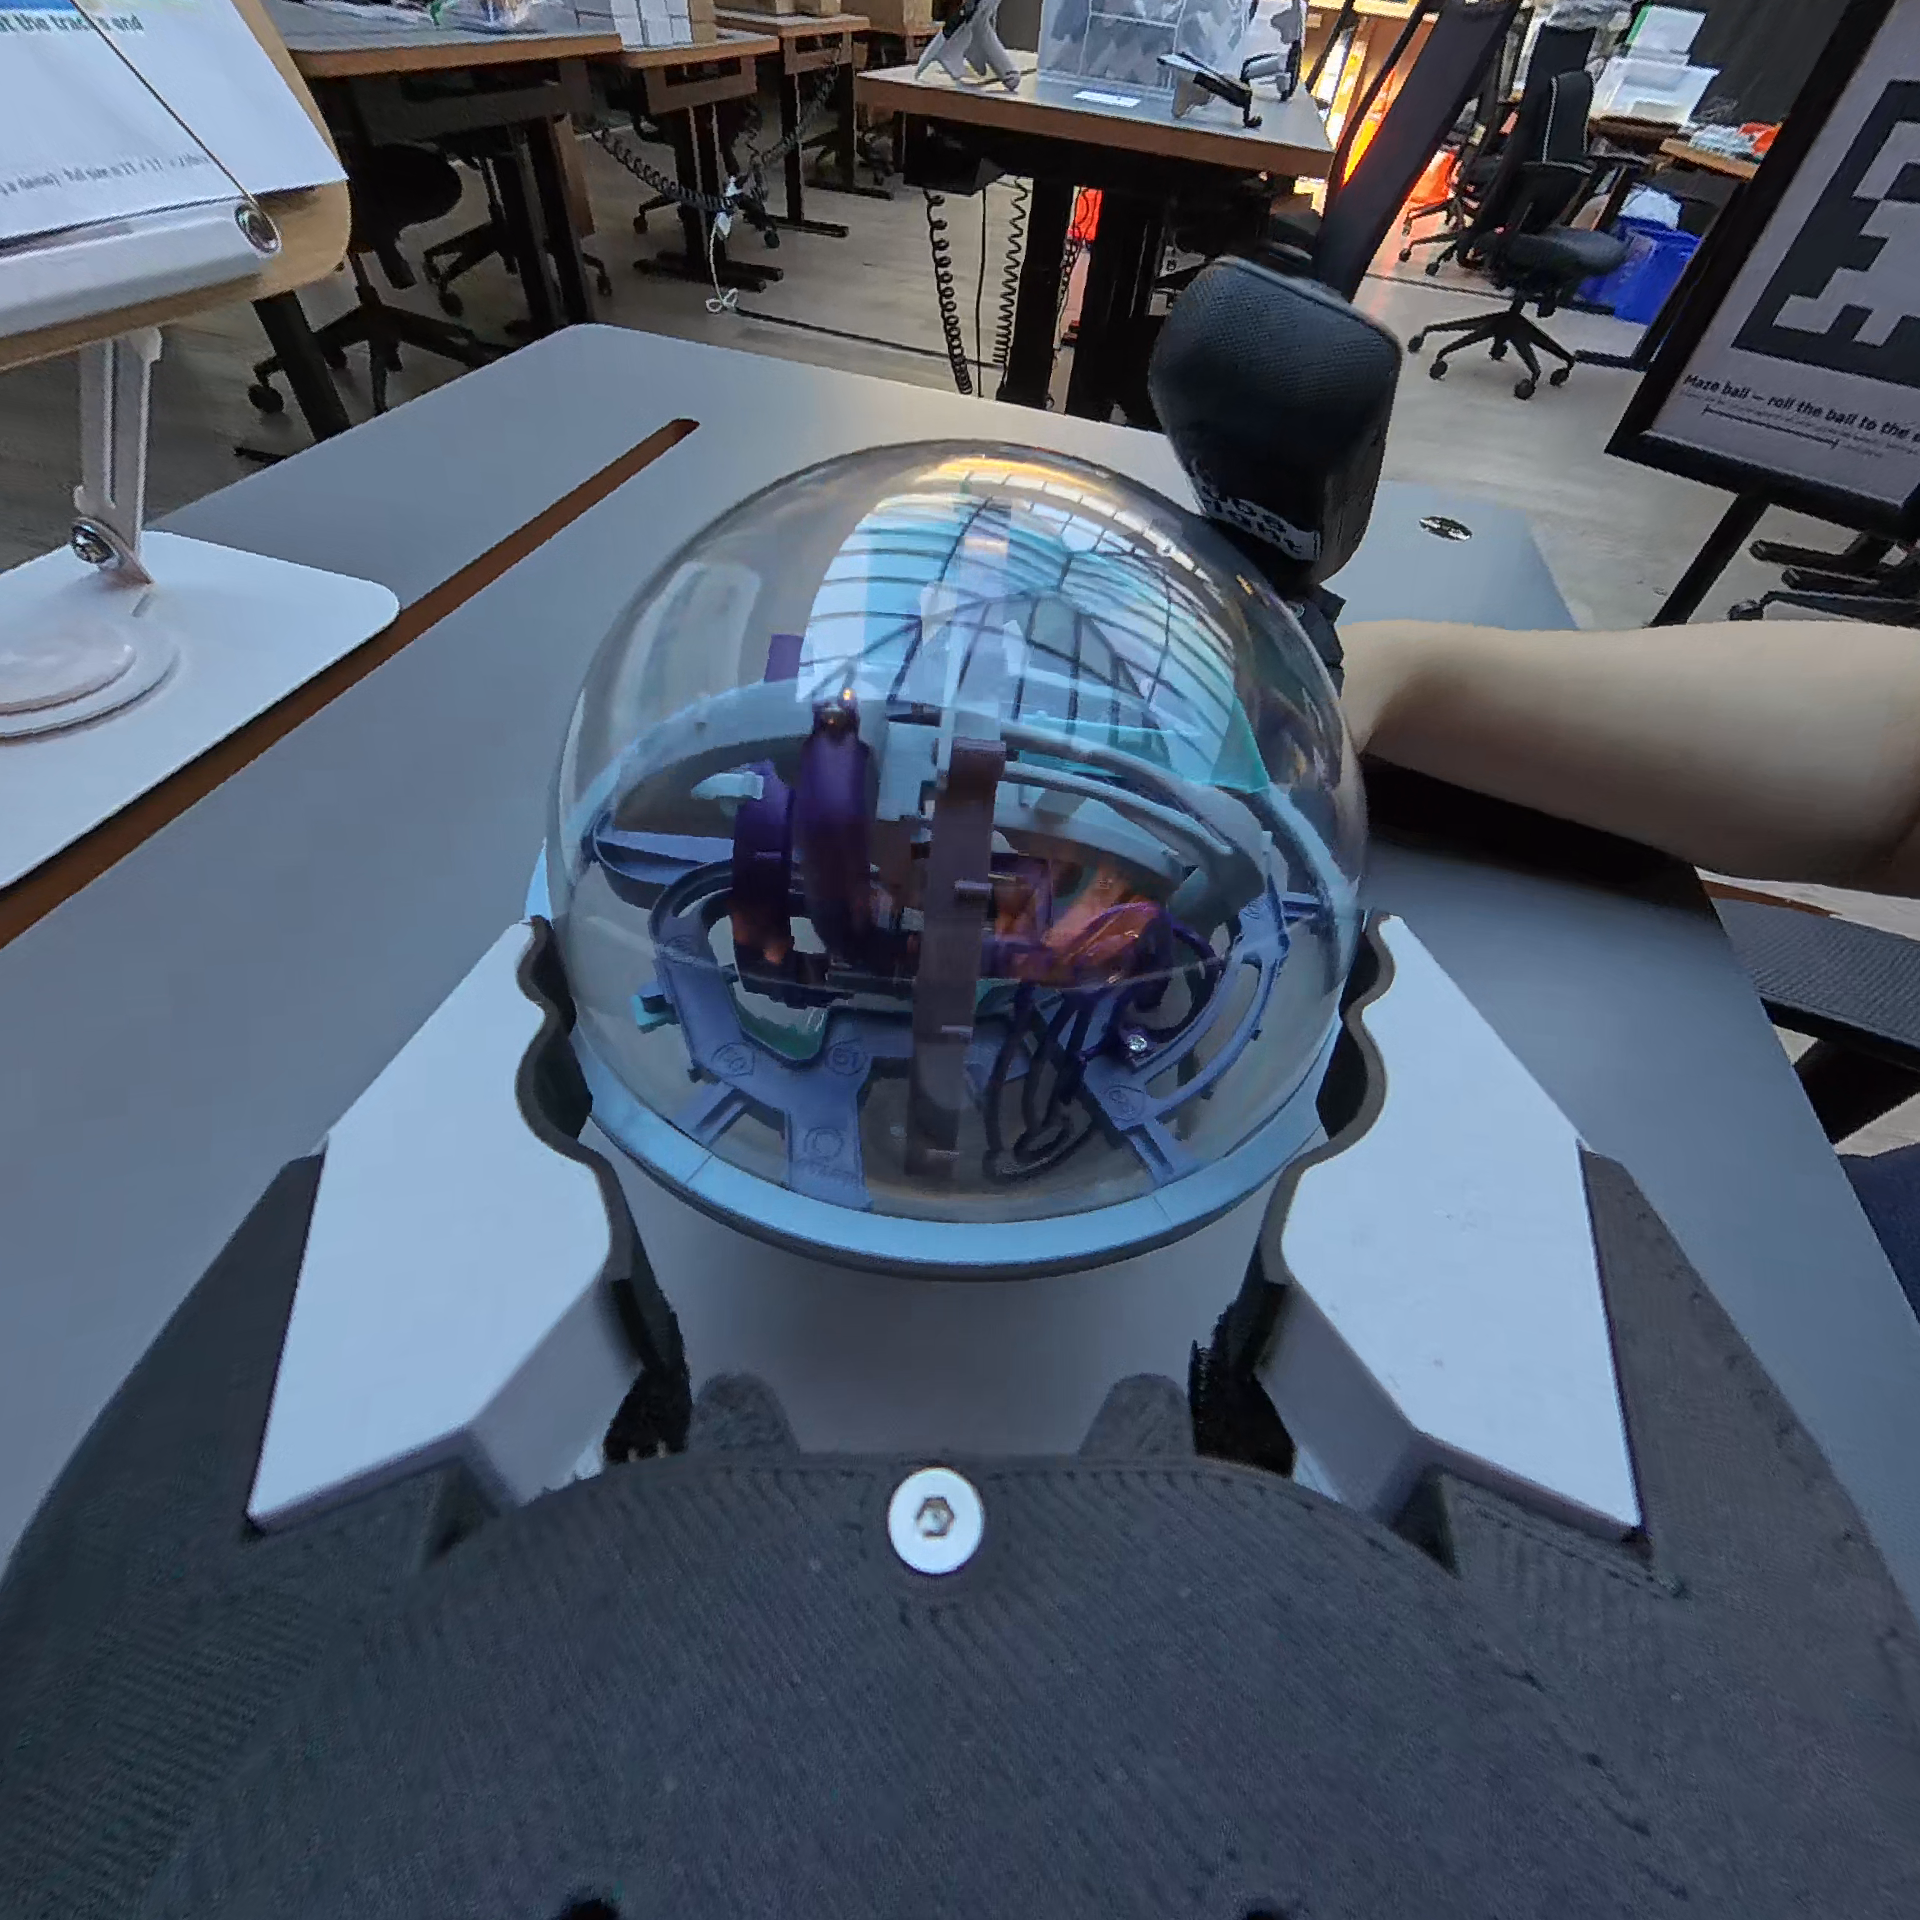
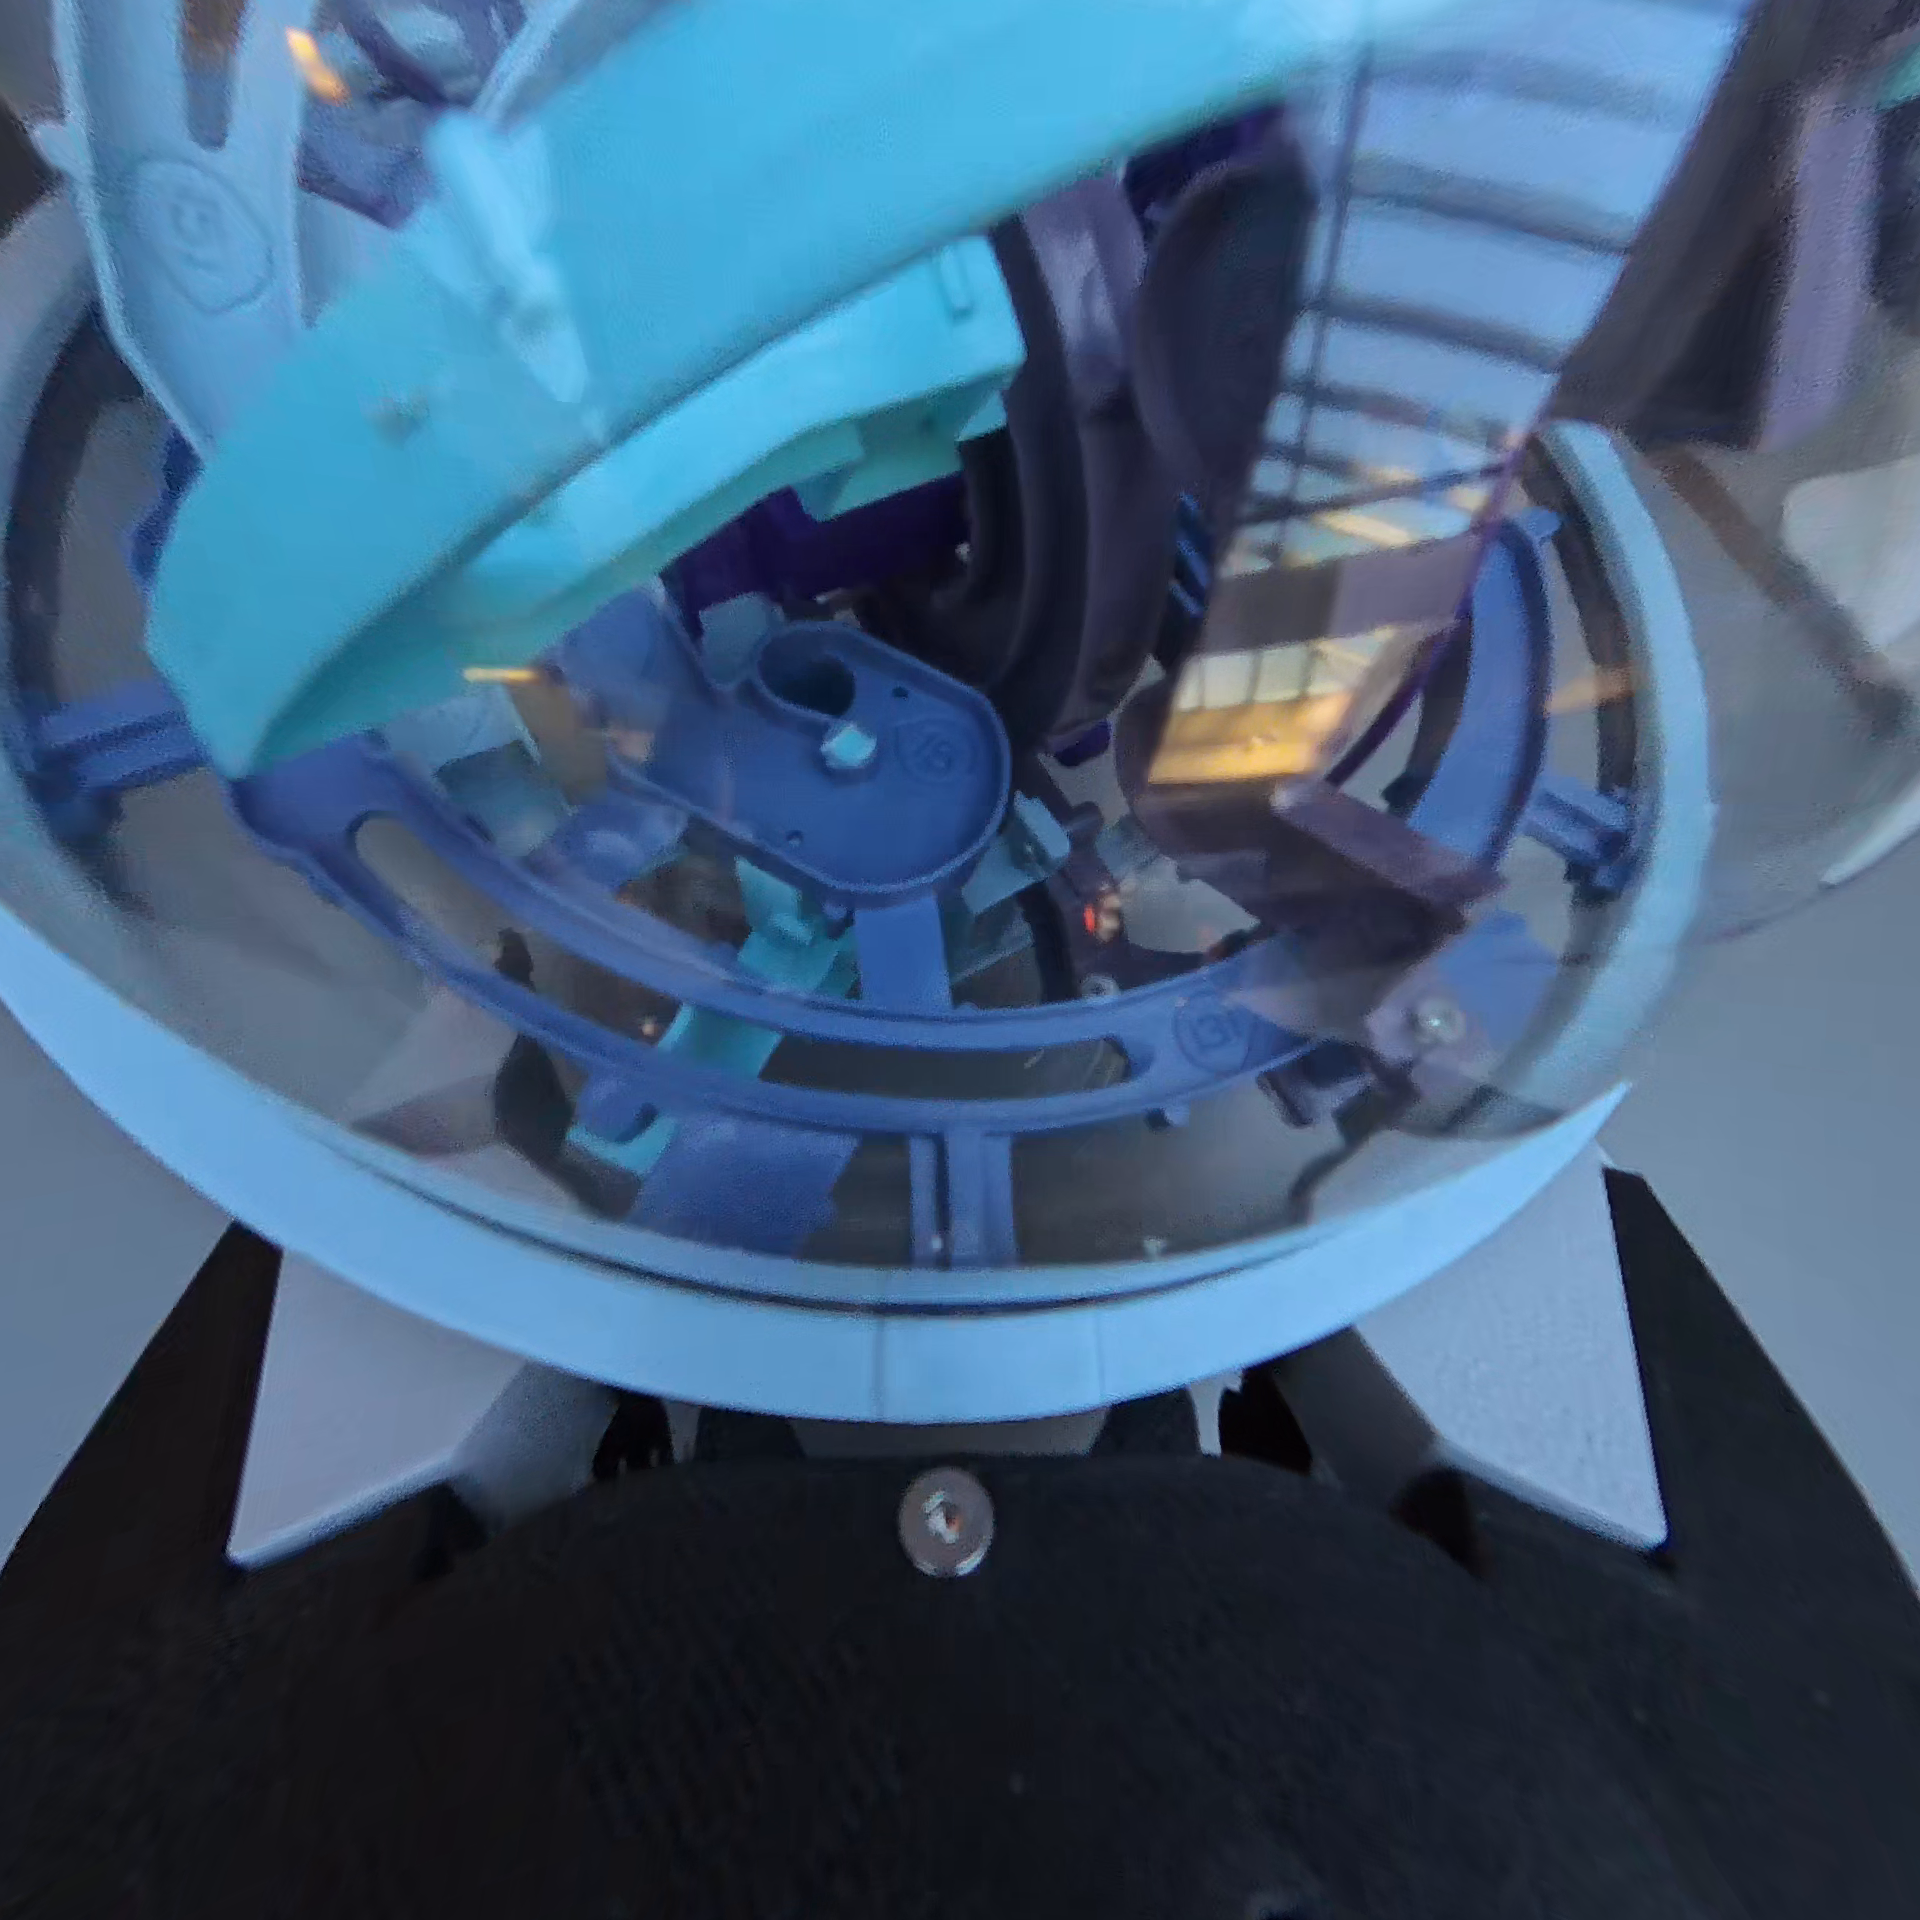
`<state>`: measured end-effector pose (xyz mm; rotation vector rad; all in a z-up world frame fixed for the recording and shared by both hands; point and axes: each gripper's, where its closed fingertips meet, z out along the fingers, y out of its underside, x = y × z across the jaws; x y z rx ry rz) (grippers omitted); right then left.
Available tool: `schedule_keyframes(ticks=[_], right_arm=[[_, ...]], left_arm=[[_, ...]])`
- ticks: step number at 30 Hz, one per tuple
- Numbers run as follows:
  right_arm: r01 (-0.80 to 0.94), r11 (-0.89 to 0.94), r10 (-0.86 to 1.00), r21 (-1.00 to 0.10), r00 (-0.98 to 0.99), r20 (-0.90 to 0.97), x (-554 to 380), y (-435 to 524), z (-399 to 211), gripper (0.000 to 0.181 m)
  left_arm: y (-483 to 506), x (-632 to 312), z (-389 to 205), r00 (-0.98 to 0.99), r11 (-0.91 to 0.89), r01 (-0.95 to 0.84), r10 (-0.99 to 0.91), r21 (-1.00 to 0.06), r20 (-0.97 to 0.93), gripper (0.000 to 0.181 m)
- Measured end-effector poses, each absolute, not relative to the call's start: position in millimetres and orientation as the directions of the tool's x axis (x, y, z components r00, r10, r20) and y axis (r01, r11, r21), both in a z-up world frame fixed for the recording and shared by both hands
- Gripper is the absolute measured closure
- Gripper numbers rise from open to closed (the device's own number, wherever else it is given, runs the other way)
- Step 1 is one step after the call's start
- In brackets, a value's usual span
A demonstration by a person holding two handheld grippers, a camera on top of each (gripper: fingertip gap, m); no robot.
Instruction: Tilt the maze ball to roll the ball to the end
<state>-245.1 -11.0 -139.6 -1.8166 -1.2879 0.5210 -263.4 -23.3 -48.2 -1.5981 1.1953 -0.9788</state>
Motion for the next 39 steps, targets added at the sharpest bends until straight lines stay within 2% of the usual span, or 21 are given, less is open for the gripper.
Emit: schedule_keyframes(ticks=[7, 10, 15, 20, 22, 24, 27, 30, 32, 36, 39], right_arm=[[0.638, -0.161, 0.89, -0.753, 0.423, 0.168, -228.7, -11.6, -151.3, 0.028], [0.605, -0.164, 0.883, -0.779, 0.442, 0.158, -227.8, -12.5, -145.9, 0.03], [0.645, -0.176, 0.871, -0.744, 0.454, 0.187, -217.1, -11.5, -150.7, 0.03], [0.701, -0.182, 0.811, -0.689, 0.503, 0.298, -174.1, -15.1, -141.4, 0.03], [0.714, -0.209, 0.773, -0.669, 0.539, 0.334, -149.1, -21.0, -130.6, 0.03], [0.671, -0.224, 0.755, -0.707, 0.578, 0.309, -137.3, -29.9, -107.2, 0.031], [0.658, -0.108, 0.781, -0.746, 0.52, 0.346, -152.8, -40.2, -53.2, 0.031], [0.786, 0.034, 0.852, -0.618, 0.3, 0.428, -188.6, -48.4, -24.7, 0.028], [0.85, 0.094, 0.9, -0.518, 0.15, 0.41, -208.7, -47.0, -19.9, 0.027], [0.964, 0.129, 0.95, -0.234, -0.052, 0.307, -218.3, -25.8, -27.8, 0.027], [0.981, 0.191, 0.952, -0.037, -0.176, 0.249, -220.6, -12.8, -38.7, 0.027]], left_arm=[[-28.1, -258.0, -54.5, 0.225, -0.131, -0.301, -0.972, -0.945, 0.063, 0.039], [-27.7, -256.5, -54.3, 0.231, -0.135, -0.288, -0.971, -0.948, 0.068, 0.039], [-28.2, -256.1, -54.6, 0.24, -0.134, -0.286, -0.968, -0.949, 0.065, 0.039], [-28.9, -258.8, -54.2, 0.259, -0.144, -0.26, -0.963, -0.955, 0.075, 0.041], [-29.0, -259.0, -54.3, 0.266, -0.149, -0.253, -0.961, -0.956, 0.079, 0.041], [-29.2, -258.7, -54.3, 0.271, -0.152, -0.256, -0.959, -0.955, 0.08, 0.041], [-29.9, -260.4, -52.1, 0.274, -0.178, -0.24, -0.955, -0.954, 0.109, 0.042], [-35.4, -269.7, -47.0, 0.247, -0.258, -0.175, -0.946, -0.95, 0.211, 0.042], [-43.9, -279.5, -49.6, 0.21, -0.28, -0.173, -0.947, -0.944, 0.243, 0.041], [-57.8, -297.3, -69.0, 0.192, -0.258, -0.262, -0.958, -0.93, 0.211, 0.04], [-54.1, -303.3, -82.7, 0.227, -0.245, -0.309, -0.957, -0.919, 0.18, 0.04]])
